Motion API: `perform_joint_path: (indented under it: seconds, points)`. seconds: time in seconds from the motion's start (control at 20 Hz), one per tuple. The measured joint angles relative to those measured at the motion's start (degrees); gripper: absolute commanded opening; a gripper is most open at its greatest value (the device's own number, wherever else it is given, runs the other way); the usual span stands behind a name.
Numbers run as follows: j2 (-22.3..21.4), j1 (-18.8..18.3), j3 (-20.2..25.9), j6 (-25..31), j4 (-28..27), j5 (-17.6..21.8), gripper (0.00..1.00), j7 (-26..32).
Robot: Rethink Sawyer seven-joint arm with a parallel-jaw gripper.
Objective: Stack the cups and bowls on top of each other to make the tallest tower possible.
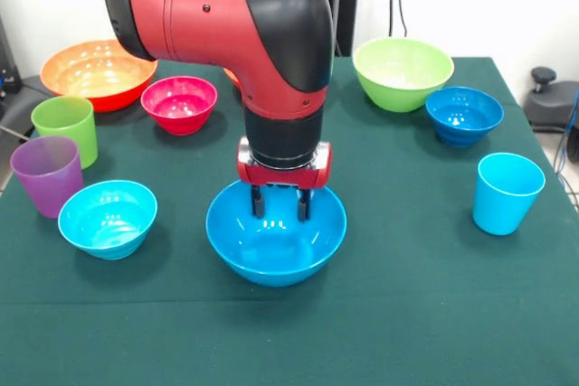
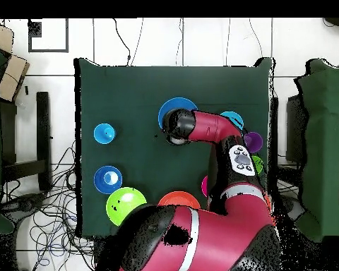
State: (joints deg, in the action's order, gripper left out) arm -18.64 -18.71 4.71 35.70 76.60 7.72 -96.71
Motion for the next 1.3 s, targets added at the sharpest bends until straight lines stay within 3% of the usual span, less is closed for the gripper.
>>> perform_joint_path:
  seconds: [0.5, 0.75, 0.8, 1.3]
  points:
    - [-1.0, 0.1, 0.0, 1.1, 1.1, 0.3, 1.0, 0.0]
    - [-3.4, 1.7, -0.2, 9.4, -0.5, 0.3, 1.0, 0.0]
    - [-4.4, 2.8, -0.5, 13.7, -2.1, 0.0, 1.0, 0.0]
    - [-6.2, 6.8, -0.8, 29.1, -13.6, -1.8, 1.0, 0.0]
